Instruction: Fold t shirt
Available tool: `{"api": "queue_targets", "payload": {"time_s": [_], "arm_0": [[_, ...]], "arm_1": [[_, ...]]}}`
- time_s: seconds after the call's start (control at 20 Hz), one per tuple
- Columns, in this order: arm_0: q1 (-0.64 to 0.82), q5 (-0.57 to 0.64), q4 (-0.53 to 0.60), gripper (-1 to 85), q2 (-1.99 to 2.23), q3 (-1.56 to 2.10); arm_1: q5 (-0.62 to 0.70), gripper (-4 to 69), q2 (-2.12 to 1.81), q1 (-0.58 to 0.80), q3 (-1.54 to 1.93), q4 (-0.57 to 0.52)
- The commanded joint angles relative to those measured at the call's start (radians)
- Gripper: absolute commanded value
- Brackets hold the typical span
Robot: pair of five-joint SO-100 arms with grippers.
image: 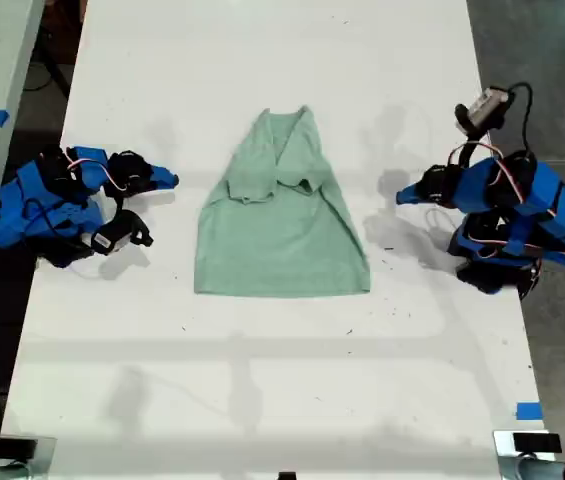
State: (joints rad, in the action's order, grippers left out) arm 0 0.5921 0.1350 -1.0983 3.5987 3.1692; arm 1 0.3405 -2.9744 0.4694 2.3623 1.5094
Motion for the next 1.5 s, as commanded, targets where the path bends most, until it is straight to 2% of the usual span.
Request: {"api": "queue_targets", "payload": {"time_s": [0.0,0.05,0.2,0.5,0.55,0.7,0.9,1.05,1.1,1.35,1.45], "arm_0": [[-0.011,-0.005,-0.003,-0.1,0.006,-0.014],[-0.012,-0.005,-0.005,-0.1,0.006,-0.014],[-0.012,-0.005,-0.006,-0.1,0.006,-0.015],[-0.017,-0.005,-0.008,-0.1,0.006,-0.017],[-0.017,-0.005,-0.008,-0.1,0.006,-0.017],[-0.017,-0.003,-0.008,-0.1,0.006,-0.017],[-0.018,-0.003,-0.008,-0.1,0.006,-0.018],[-0.018,-0.003,-0.009,-0.1,0.006,-0.018],[-0.018,-0.003,-0.009,-0.1,0.006,-0.018],[-0.021,0.0,-0.011,-0.1,0.006,-0.02],[-0.021,0.0,-0.011,-0.1,0.006,-0.02]], "arm_1": [[0.015,5.7,0.541,-0.066,-0.571,0.173],[0.009,10.2,0.692,-0.098,-0.709,0.23],[-0.034,11.3,0.974,-0.181,-0.85,0.238],[-0.129,18.6,1.253,-0.265,-0.804,0.17],[-0.13,18.6,1.261,-0.268,-0.769,0.14],[-0.092,18.4,1.261,-0.262,-0.606,-0.058],[-0.072,18.3,1.266,-0.233,-0.43,-0.253],[-0.057,9.1,1.287,-0.218,-0.377,-0.319],[-0.055,0.5,1.289,-0.215,-0.377,-0.319],[-0.052,0.3,1.29,-0.215,-0.385,-0.311],[-0.055,0.3,1.285,-0.219,-0.433,-0.245]]}}
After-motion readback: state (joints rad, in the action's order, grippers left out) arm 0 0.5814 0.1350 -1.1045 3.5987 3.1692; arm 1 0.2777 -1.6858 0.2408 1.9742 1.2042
